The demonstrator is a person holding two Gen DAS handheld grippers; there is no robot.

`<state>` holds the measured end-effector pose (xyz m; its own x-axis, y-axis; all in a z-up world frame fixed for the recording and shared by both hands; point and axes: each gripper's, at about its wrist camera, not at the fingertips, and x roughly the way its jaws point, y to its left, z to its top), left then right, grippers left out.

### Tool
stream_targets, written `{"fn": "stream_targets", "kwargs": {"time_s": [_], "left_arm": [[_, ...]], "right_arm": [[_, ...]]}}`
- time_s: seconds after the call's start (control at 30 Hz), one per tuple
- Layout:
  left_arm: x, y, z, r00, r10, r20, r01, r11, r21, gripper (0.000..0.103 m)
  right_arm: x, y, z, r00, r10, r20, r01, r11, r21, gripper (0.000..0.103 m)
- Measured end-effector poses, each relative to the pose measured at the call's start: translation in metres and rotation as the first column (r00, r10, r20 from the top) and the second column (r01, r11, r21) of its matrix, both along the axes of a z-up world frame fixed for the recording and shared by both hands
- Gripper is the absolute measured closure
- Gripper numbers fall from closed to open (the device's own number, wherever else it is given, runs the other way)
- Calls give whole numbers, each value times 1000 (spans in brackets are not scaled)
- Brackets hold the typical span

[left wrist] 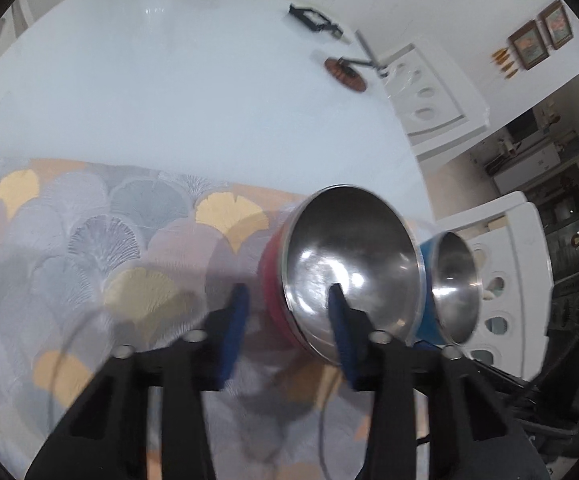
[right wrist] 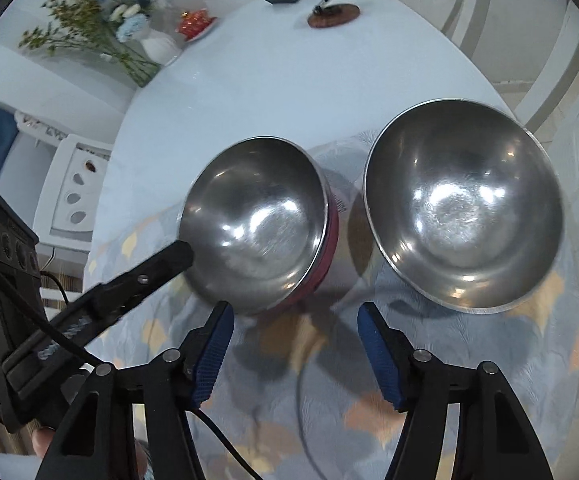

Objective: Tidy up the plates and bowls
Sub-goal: 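Close both grippers on the rim of the red steel bowl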

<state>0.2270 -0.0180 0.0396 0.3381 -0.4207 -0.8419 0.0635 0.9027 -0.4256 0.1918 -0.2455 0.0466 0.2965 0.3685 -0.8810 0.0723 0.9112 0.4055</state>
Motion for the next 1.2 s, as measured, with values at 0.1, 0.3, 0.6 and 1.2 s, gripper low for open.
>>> {"fn": "stream_targets", "kwargs": {"time_s": [0.1,0.3,0.6,1.2], "left_arm": [[5,1,-10,1000,2,-17,-3,1000,-12,85],[12,-4,-19,1000,-16,-22,16,1000,-11,85],[-6,5,-8,1000,13,3,-13,1000,-14,86],[-122,26,106,975,34,220,-28,999,-30,86]], "right_arm": [[3,12,1,998,53,32,-52,997,-53,45],[12,17,-11,997,72,6,-72,995,-62,63],[4,30,11,982,179,50,-169,972,-163,70],[-109,60,125,942,270,198,-225,948,-225,70]]}}
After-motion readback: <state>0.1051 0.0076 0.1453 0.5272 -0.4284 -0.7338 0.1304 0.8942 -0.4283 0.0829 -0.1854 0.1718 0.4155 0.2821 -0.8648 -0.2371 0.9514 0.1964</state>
